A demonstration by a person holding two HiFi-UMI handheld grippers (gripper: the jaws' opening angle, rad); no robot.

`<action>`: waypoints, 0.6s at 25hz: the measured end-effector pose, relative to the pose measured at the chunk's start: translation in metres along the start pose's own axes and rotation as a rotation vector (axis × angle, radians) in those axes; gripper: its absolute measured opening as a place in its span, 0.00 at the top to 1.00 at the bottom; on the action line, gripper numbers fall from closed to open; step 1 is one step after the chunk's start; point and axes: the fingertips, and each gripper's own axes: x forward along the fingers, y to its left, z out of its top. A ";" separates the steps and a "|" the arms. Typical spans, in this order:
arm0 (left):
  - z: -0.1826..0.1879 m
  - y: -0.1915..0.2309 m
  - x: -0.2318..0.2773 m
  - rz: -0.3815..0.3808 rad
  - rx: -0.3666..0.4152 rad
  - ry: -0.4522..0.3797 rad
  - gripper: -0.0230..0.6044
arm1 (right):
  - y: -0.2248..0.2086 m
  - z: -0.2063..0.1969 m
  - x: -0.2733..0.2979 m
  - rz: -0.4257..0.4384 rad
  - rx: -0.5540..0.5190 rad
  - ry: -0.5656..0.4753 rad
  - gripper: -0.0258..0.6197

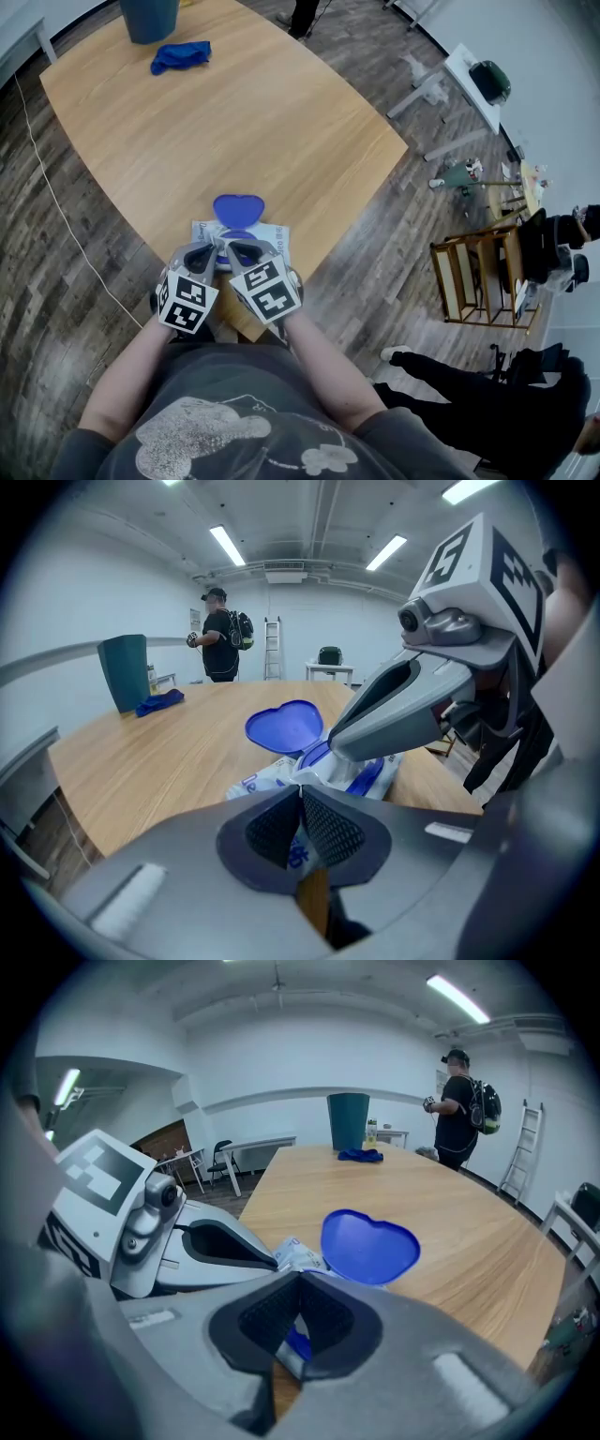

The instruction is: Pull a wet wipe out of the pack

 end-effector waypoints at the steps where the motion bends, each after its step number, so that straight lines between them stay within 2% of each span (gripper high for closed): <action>1: 0.000 0.000 0.000 0.001 0.000 0.000 0.92 | 0.000 0.001 -0.002 0.001 0.002 -0.004 0.97; 15: 0.001 0.003 0.002 0.006 -0.012 0.001 0.92 | -0.006 0.027 -0.041 -0.014 0.018 -0.114 0.97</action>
